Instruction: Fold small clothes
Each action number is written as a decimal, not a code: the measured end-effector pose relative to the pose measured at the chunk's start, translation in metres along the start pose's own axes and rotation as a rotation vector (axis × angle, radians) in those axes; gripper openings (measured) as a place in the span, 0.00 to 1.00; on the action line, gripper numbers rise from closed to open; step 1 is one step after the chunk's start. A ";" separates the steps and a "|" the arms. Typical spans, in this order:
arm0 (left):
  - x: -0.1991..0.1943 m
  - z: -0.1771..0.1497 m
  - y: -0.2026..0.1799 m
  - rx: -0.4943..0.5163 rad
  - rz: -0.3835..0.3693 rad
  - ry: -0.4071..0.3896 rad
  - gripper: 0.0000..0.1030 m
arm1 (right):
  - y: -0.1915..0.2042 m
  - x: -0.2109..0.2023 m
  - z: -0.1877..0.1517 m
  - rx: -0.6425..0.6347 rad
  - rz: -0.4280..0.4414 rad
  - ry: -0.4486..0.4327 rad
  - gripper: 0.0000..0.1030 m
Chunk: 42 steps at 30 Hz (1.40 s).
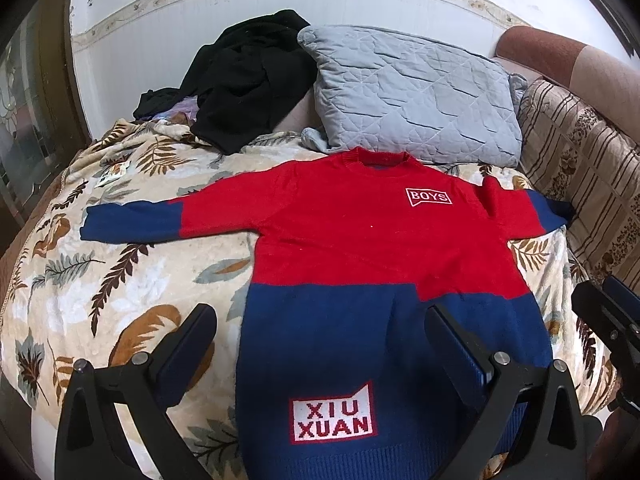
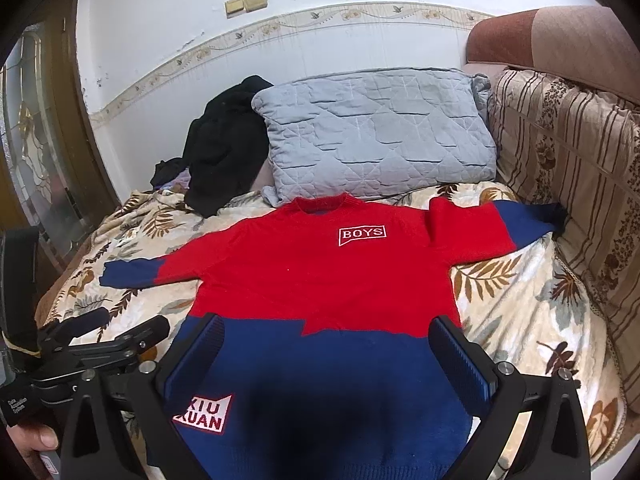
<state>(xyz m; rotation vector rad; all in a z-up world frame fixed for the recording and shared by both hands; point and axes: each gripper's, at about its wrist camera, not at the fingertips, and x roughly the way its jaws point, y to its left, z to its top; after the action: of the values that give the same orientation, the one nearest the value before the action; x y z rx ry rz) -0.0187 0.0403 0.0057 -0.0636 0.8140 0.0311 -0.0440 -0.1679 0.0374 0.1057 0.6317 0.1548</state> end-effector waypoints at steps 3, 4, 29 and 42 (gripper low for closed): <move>0.001 0.000 -0.001 0.003 0.000 0.002 1.00 | 0.001 0.001 0.001 -0.006 -0.003 0.005 1.00; 0.002 0.000 -0.001 0.003 -0.001 0.004 1.00 | 0.001 0.001 0.001 -0.013 -0.008 0.002 1.00; 0.084 0.010 0.190 -0.297 0.264 -0.025 1.00 | -0.244 0.079 0.020 0.646 0.028 0.040 0.96; 0.124 -0.026 0.271 -0.536 0.395 0.037 1.00 | -0.402 0.199 0.067 0.834 -0.278 0.037 0.68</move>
<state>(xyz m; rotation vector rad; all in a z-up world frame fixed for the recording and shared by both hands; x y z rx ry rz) 0.0341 0.3090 -0.1144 -0.4092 0.8279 0.6232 0.1992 -0.5311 -0.0825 0.8156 0.7090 -0.3862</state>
